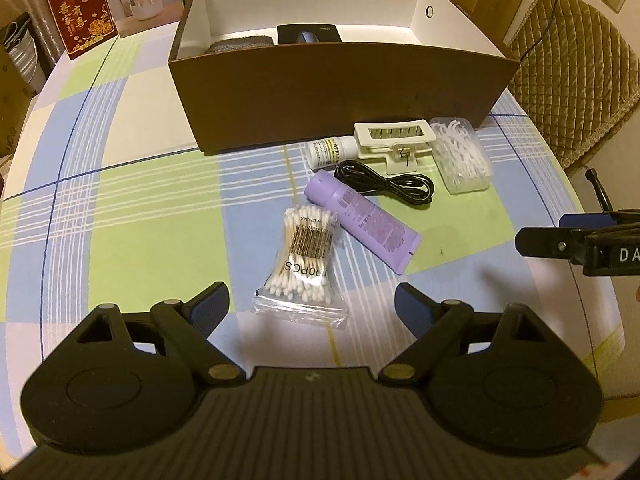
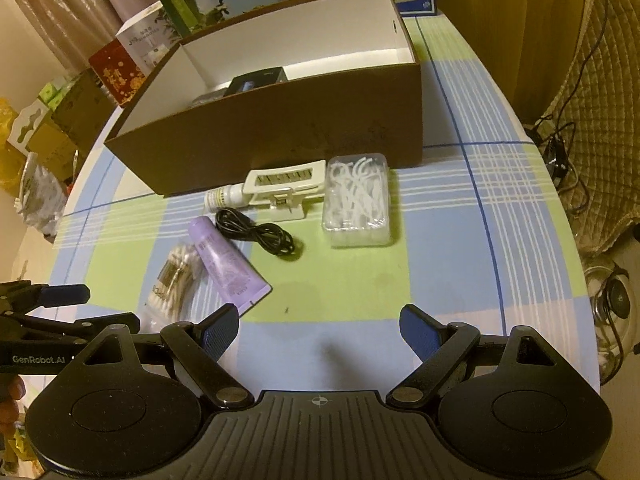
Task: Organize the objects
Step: 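Lift both tools out of the box and move toward the cotton swab bag, then grasp the cotton swab bag with the left tool while the right tool grasps the floss box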
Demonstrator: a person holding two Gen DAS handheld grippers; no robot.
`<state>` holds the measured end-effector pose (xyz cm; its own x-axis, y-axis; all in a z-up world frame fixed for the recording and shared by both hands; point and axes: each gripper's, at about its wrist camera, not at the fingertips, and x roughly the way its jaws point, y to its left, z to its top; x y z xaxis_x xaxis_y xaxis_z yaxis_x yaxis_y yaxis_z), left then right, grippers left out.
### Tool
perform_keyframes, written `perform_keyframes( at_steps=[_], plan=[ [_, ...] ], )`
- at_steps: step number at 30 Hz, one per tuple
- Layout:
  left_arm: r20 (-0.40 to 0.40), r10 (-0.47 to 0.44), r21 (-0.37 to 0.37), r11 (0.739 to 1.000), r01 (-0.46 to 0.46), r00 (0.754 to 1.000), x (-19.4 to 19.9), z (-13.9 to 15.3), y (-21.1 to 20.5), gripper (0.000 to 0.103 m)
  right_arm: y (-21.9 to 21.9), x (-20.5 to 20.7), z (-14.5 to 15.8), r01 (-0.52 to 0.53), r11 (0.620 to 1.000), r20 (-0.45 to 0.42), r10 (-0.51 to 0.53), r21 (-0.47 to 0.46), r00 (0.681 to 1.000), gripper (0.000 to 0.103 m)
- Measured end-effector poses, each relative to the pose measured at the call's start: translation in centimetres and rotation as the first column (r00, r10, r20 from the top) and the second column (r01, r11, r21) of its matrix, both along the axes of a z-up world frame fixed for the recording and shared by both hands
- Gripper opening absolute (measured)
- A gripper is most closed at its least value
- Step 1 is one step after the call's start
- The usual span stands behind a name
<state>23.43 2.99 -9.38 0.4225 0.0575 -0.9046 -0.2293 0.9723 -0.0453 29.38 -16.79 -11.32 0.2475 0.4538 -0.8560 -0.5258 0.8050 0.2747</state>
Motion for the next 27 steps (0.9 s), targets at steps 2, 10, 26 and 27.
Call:
perform_keyframes(
  at_steps=[2,10,26,27],
  plan=[
    [-0.003,-0.001,0.001,1.0,0.001,1.0,0.2,-0.2,0.0,0.087,-0.1,0.2,-0.2,0.006,1.0,0.0,-0.006,-0.001,1.0,0.085],
    [-0.011,-0.007,0.004,1.0,0.007,1.0,1.5,-1.5,0.3,0.086,-0.3,1.1,-0.6,0.027,1.0,0.0,-0.027,-0.003,1.0,0.085],
    [-0.038,-0.052,0.017,0.998,0.053,0.998,4.5,-5.7,1.6,0.073,-1.4,3.3,-1.5,0.096,0.995,-0.009,-0.096,-0.019,0.995,0.085],
    [-0.04,-0.053,0.018,0.998,0.054,0.998,4.6,-5.9,1.6,0.071,-1.4,3.4,-1.5,0.099,0.995,-0.009,-0.1,-0.02,0.995,0.085]
  ],
)
